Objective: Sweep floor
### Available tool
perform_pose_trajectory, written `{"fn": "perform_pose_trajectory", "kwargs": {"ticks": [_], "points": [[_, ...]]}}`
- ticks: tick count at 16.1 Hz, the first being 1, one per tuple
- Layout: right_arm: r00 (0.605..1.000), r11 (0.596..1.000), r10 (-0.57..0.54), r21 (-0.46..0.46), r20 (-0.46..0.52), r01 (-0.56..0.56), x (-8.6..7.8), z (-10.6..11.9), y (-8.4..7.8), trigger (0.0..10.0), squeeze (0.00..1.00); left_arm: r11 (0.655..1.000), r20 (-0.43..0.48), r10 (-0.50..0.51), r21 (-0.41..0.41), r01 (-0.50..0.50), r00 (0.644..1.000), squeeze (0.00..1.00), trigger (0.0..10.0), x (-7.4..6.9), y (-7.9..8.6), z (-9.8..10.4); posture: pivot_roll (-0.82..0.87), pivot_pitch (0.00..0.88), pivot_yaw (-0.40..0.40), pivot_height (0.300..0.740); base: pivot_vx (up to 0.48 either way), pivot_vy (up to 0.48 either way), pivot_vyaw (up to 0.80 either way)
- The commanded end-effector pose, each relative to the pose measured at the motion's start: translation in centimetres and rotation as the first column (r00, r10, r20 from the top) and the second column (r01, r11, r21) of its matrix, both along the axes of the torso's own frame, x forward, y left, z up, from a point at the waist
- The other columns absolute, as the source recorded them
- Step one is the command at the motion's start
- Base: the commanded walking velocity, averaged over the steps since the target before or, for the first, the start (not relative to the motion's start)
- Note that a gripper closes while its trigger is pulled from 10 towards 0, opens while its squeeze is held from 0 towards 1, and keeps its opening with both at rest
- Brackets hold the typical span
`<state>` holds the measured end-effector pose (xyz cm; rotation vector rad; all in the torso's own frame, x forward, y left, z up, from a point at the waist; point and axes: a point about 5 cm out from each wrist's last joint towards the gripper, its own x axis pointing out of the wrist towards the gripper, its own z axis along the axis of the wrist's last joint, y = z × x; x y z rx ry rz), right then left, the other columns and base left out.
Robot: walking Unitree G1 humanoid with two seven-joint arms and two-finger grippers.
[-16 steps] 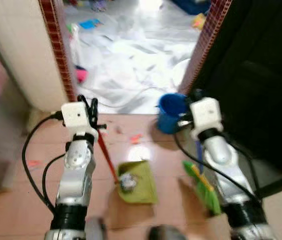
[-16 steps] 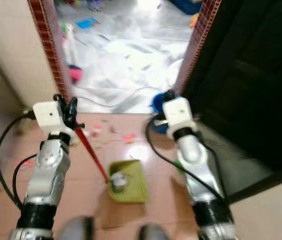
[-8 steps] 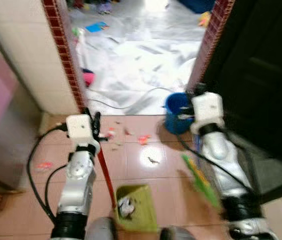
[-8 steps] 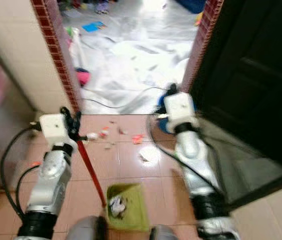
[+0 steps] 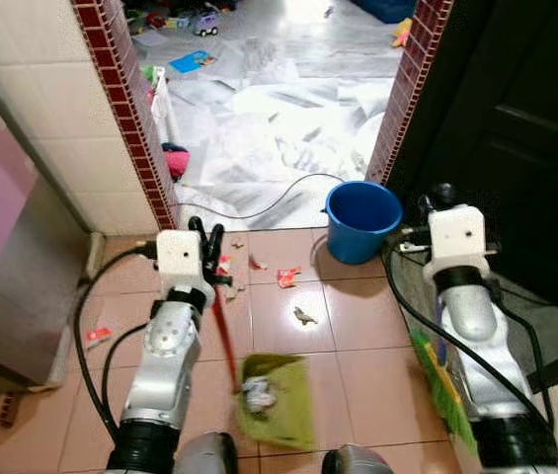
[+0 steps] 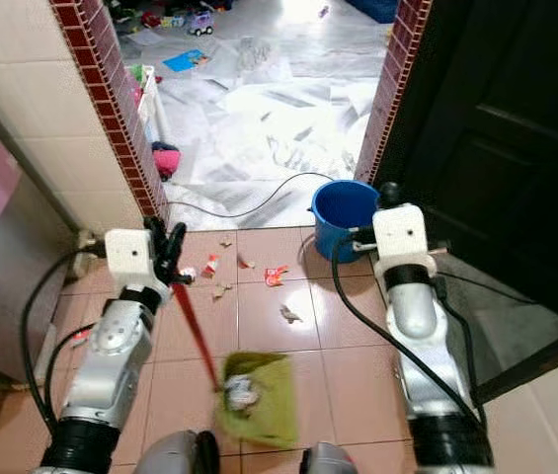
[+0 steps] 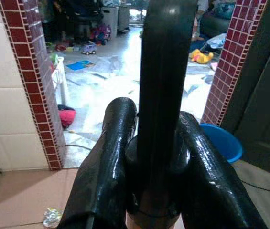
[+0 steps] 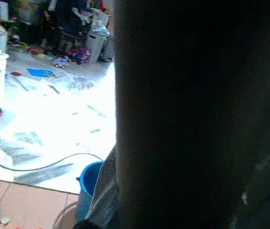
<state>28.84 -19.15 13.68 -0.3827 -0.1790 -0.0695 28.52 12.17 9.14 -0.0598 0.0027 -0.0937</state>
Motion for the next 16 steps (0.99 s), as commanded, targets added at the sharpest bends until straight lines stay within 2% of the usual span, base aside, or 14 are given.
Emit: {"fn": "perform_pose_trajectory", "kwargs": {"ticks": [1, 3, 7, 8, 10, 13, 15, 16], "points": [[0.999, 1.0, -0.01, -0.016, 0.048, 0.011, -0.1, 0.8, -0.1, 10.0, 0.0, 1.0, 0.024, 0.017, -0.003, -0.017, 1.0, 0.0, 10.0, 0.0, 0.8, 0.6, -0.1, 0.0, 0.074, 0.74, 0.0, 0.0, 0.0], [0.996, 1.0, -0.029, 0.006, 0.082, 0.029, 0.3, 1.3, -0.1, 10.0, 0.0, 0.999, 0.006, 0.038, -0.009, -0.038, 0.999, 0.0, 10.0, 0.1, 1.4, 0.4, -0.12, 0.0, 0.139, 0.74, 0.0, 0.0, 0.0], [0.995, 0.999, -0.032, 0.001, 0.1, 0.032, 1.1, 2.0, -0.6, 10.0, 0.0, 1.0, -0.004, 0.008, 0.005, -0.008, 1.0, 0.0, 10.0, 0.2, 1.4, 0.5, -0.1, 0.0, 0.121, 0.74, 0.0, 0.0, 0.0], [0.995, 1.0, -0.022, 0.014, 0.101, 0.021, 0.8, 2.4, -0.8, 10.0, 0.0, 1.0, -0.007, 0.027, -0.001, -0.027, 1.0, 0.0, 10.0, -0.3, 2.0, 0.7, -0.1, 0.0, 0.098, 0.74, 0.0, 0.0, 0.0], [0.997, 0.999, 0.001, 0.036, 0.079, -0.004, -0.3, 2.2, -0.8, 10.0, 0.0, 0.999, -0.02, 0.044, 0.009, -0.043, 0.999, 0.0, 10.0, -1.6, 2.5, 0.5, -0.1, 0.0, 0.087, 0.74, 0.0, 0.0, 0.0], [1.0, 0.998, 0.028, 0.047, -0.001, -0.028, -2.8, 0.2, -0.2, 10.0, 0.0, 0.998, -0.048, 0.053, 0.021, -0.052, 0.997, 0.0, 10.0, -3.1, 2.9, -0.2, -0.09, 0.0, 0.059, 0.74, 0.0, 0.0, 0.0], [0.998, 0.998, 0.044, 0.038, -0.045, -0.042, -3.9, -0.7, 0.5, 10.0, 0.0, 0.999, -0.05, 0.043, 0.015, -0.043, 0.998, 0.0, 10.0, -3.2, 2.6, -0.2, -0.1, 0.0, 0.046, 0.74, 0.0, 0.0, 0.0], [0.998, 0.999, 0.043, 0.033, -0.051, -0.042, -3.9, -0.7, 0.5, 10.0, 0.0, 0.999, -0.049, 0.041, 0.015, -0.04, 0.998, 0.0, 10.0, -3.0, 2.5, -0.2, -0.11, 0.0, 0.041, 0.74, 0.0, 0.0, 0.0]]}}
